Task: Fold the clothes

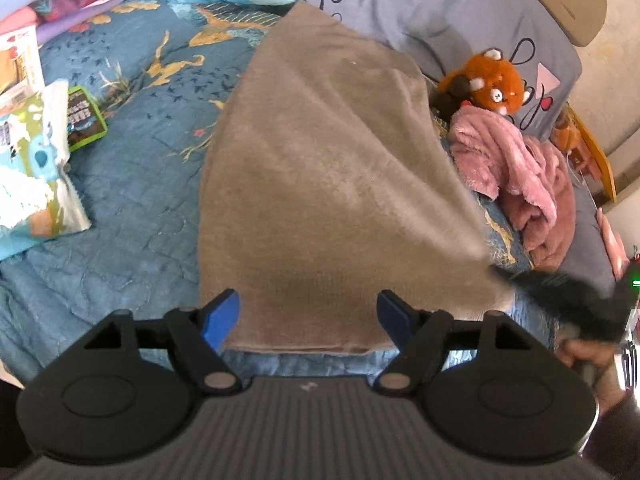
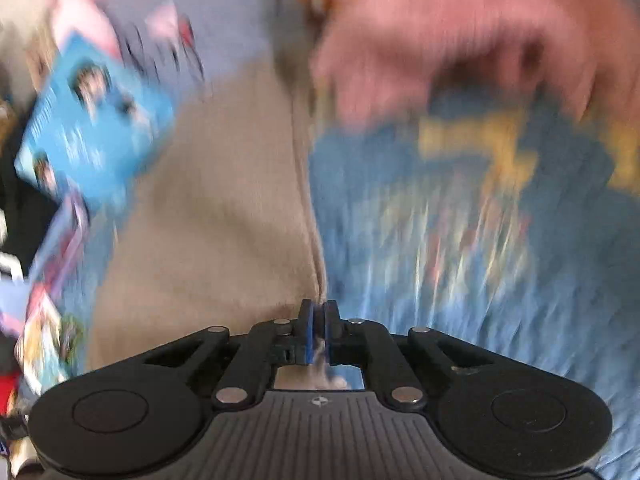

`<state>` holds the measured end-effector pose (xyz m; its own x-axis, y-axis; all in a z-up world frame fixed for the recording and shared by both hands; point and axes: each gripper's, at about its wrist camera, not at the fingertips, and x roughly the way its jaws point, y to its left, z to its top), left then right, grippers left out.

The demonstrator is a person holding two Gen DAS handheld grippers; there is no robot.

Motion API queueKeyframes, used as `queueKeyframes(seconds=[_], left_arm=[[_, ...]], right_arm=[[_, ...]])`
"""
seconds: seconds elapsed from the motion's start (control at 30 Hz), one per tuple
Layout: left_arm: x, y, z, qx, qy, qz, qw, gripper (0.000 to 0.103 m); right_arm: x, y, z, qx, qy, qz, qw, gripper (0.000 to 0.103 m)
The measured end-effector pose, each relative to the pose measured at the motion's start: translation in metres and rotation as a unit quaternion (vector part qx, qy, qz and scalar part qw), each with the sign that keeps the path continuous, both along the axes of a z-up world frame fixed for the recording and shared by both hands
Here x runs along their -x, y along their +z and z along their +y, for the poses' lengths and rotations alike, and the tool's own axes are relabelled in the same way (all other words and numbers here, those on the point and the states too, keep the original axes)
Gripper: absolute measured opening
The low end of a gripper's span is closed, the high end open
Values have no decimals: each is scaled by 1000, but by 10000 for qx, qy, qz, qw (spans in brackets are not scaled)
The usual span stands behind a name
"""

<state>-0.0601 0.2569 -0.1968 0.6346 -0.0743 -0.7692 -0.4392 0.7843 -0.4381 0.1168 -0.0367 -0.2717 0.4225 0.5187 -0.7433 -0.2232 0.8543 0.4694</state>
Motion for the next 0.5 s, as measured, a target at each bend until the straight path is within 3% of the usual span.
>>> queueKeyframes(seconds=[0.1, 0.23, 0.4, 0.5], left_arm=[[7, 5, 0, -86, 22, -43, 10000, 79], [17, 4, 12, 13, 276, -29, 9996, 79], [20, 1, 20, 128, 369, -26, 9992, 79], [17, 1, 17, 155, 295, 11, 9994, 79]], right_arm=[[9, 6, -33, -987, -843, -91, 9915, 17], [35, 7, -67, -1414, -1460, 1, 9791, 22], [58, -18, -76, -1702, -1083, 175, 9793, 25], [54, -28, -78, -2242, -963, 101, 9697, 25]])
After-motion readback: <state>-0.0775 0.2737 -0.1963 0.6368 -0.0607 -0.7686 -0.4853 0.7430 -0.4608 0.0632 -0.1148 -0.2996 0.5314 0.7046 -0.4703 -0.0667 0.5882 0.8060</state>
